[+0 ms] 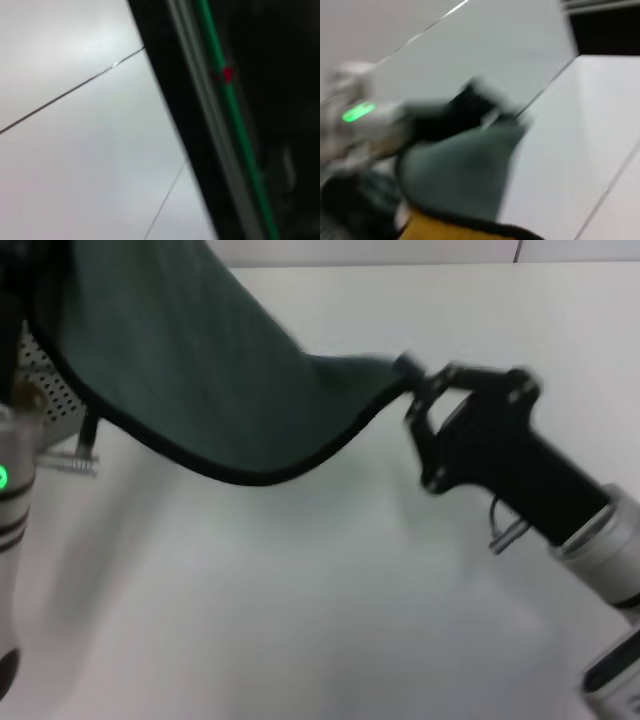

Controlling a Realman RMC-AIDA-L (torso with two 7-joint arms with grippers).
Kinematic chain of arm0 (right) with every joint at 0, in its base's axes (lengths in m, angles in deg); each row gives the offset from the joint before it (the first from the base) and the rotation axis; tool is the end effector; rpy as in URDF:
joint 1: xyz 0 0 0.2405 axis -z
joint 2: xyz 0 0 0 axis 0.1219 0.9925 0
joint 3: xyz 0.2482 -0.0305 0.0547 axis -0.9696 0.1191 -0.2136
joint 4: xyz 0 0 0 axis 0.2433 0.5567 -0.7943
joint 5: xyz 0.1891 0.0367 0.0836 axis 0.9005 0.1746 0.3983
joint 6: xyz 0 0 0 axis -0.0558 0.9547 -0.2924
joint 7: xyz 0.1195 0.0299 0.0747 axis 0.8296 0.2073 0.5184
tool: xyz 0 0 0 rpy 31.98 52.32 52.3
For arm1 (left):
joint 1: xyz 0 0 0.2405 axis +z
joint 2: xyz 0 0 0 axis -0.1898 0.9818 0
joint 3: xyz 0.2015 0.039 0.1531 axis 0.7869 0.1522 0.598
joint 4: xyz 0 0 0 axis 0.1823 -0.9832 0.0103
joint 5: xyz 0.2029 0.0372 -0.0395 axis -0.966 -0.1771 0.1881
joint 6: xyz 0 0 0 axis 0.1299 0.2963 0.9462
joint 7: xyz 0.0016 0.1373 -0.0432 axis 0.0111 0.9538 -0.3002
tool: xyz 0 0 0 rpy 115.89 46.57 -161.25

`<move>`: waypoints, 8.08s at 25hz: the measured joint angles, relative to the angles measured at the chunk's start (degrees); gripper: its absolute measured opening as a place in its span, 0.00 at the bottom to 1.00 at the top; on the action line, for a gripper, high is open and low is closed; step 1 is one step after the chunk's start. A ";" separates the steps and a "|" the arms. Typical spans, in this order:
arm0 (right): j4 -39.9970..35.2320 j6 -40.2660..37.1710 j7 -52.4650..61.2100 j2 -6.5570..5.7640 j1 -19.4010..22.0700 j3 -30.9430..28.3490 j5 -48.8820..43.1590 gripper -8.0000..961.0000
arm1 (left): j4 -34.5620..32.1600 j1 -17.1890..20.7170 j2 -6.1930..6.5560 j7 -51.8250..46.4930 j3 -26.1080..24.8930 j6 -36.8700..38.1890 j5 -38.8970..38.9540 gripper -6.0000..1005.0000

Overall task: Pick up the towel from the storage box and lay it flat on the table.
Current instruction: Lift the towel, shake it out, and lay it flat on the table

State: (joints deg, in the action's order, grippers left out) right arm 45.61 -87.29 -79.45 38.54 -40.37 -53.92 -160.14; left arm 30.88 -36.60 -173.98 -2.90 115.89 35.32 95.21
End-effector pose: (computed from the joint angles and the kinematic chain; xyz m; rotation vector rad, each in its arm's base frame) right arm 0.1800 0.2677 -0.0698 -1.7917 -0.6732 0.9630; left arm -0.2005 0.2842 0.0269 -1.5992 -0.4833 -2.1887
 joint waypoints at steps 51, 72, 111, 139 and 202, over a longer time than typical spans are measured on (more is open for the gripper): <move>-7.42 10.35 8.68 0.11 -22.39 -33.25 0.01 0.02 | -7.53 5.73 -0.14 35.17 9.30 -35.63 -23.49 0.79; 1.25 23.79 3.01 0.06 -24.99 -39.02 0.32 0.02 | -12.72 2.75 -0.14 68.37 26.81 -42.97 11.52 0.80; 7.31 29.15 2.87 0.07 -24.23 -41.96 -1.46 0.02 | -13.45 -2.64 -0.14 87.83 30.99 -45.70 28.42 0.79; 8.79 28.83 2.85 0.07 -22.69 -43.46 -4.05 0.02 | -12.83 0.05 -0.14 87.65 31.98 -43.98 28.09 0.63; 53.48 55.77 13.36 -7.44 26.64 -48.41 -47.95 0.02 | 14.76 7.88 7.67 32.00 32.59 5.05 12.37 0.01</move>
State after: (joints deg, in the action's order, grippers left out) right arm 99.09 -31.52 -66.09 31.10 -13.73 -102.32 -208.10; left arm 45.64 -28.73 -166.31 29.10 148.48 40.36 107.58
